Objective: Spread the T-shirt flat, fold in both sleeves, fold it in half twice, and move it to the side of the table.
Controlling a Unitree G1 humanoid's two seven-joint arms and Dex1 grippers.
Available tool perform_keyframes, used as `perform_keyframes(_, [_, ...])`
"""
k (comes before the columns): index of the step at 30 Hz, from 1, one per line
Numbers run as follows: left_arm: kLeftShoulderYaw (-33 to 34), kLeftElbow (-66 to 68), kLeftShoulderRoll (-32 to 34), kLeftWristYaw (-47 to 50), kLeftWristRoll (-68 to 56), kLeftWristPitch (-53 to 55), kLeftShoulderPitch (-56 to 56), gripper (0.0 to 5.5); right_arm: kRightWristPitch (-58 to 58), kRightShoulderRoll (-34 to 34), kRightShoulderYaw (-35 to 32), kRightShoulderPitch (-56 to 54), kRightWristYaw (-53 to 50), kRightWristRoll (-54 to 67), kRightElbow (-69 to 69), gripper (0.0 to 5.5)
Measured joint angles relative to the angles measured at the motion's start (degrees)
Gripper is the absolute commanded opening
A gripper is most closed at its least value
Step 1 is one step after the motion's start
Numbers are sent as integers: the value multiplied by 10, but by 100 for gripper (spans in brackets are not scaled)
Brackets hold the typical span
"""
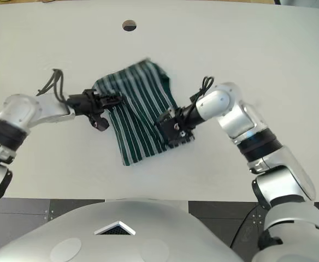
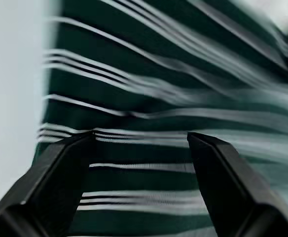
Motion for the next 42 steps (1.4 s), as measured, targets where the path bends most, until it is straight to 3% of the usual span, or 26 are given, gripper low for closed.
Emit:
perform_keyframes(5, [-133,154,-81,101,103,55,-128,137,52,23,30,22,12,5,-48,349])
perform_keyframes(8, [-177,142,-75,102,123,53,-154,137,52,51,35,23,-15,0,-37,349])
perform_keyframes(12, [-180,62,-28,55,79,-3,-160,137,60,58,9,25,-46,2,-24,349])
perform_keyframes(17, [-104,-38,36,-26,-48,-41,-117,137,161,37,-66,52,-16,133,-99,349])
perform_keyframes(24, [113,-192,88,-109,-350,-9,-23,137,265,5,-188,87,-15,286,-172,349])
perform_keyframes(25, [144,-206,113,-119,-386,-10,4,158,266,-12,-209,97,-15,290,-172,352])
perform_keyframes(27, [182,-219,188,-138,-423,-27,80,188,238,-41,-238,115,-26,269,-141,352])
perform_keyframes(29, [192,-218,269,-168,-464,-70,206,231,163,-62,-259,152,-35,230,-90,397])
perform_keyframes(33, [192,-246,371,-255,-599,-93,391,298,46,-95,-292,240,-13,220,-63,475])
perform_keyframes(37, [192,-289,358,-302,-650,-80,455,361,-77,-106,-282,280,-12,148,-32,536])
perform_keyframes(42, [208,-264,253,-248,-545,-94,429,361,-285,-99,-248,238,-120,13,41,536])
